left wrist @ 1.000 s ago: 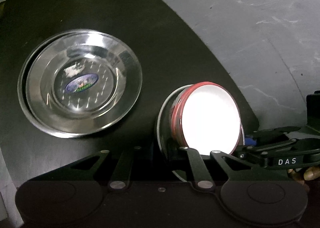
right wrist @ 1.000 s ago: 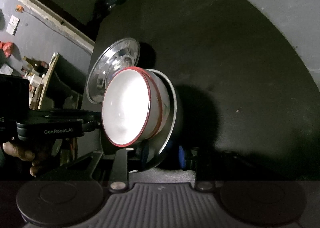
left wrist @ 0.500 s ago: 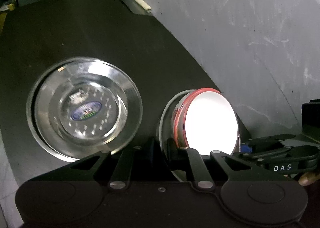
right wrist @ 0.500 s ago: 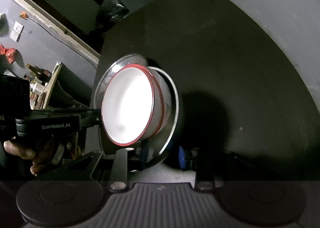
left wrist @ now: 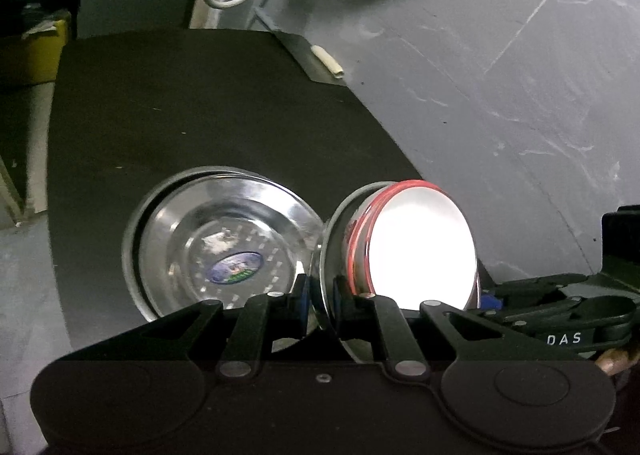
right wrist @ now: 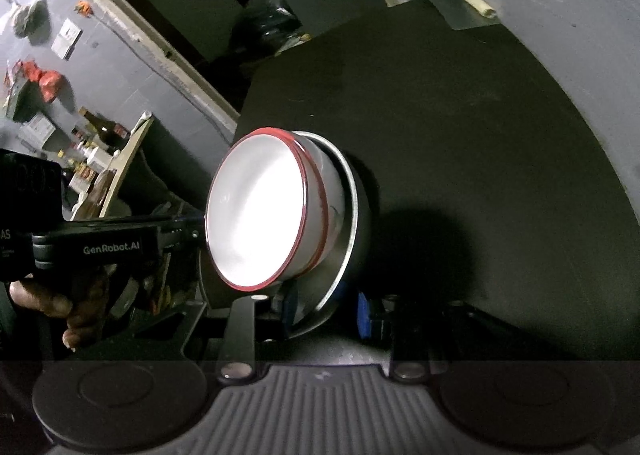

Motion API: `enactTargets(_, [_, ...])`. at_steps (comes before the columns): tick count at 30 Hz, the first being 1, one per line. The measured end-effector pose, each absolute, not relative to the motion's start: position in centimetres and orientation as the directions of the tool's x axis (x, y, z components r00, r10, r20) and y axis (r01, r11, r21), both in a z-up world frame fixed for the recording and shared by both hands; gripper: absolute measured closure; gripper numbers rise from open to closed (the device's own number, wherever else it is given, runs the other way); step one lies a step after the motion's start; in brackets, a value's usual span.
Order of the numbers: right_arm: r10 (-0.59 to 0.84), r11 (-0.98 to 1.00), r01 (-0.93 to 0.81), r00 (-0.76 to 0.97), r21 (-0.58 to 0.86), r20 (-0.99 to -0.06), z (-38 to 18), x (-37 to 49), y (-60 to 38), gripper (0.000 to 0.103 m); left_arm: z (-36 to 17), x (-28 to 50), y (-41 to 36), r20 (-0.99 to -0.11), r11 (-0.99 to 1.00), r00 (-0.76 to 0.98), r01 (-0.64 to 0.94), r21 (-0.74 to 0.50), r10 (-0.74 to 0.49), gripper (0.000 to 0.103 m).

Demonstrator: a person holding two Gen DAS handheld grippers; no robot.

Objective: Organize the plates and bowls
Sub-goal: 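Lift the saucepan with both tools and carry it over the steel plate stack, then lower the saucepan onto the steel plate stack with both tools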

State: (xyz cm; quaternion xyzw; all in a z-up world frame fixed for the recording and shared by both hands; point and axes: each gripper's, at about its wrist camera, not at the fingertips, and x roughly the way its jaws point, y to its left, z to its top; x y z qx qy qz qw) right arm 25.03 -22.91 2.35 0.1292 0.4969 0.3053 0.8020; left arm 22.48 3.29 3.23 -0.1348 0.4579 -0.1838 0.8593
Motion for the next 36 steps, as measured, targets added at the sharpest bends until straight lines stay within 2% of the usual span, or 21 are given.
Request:
enactTargets(15, [0.639,0.737,-0.467,0.245,0.489,-0.729,3.1,28.2,-19.0,0.069,3.2,22.4,5.9,-0.737,0.916,0.565,0.091,-0.390,-0.370,0.093])
enactTargets(36, [0.630,0.729,-0.482,0.193,0.487,-0.753,1.7,31.0,-15.9,0.069,0.9,24.5,8.0,-0.768,0.923,0.551,0.015,-0.384,-0.328,0.093])
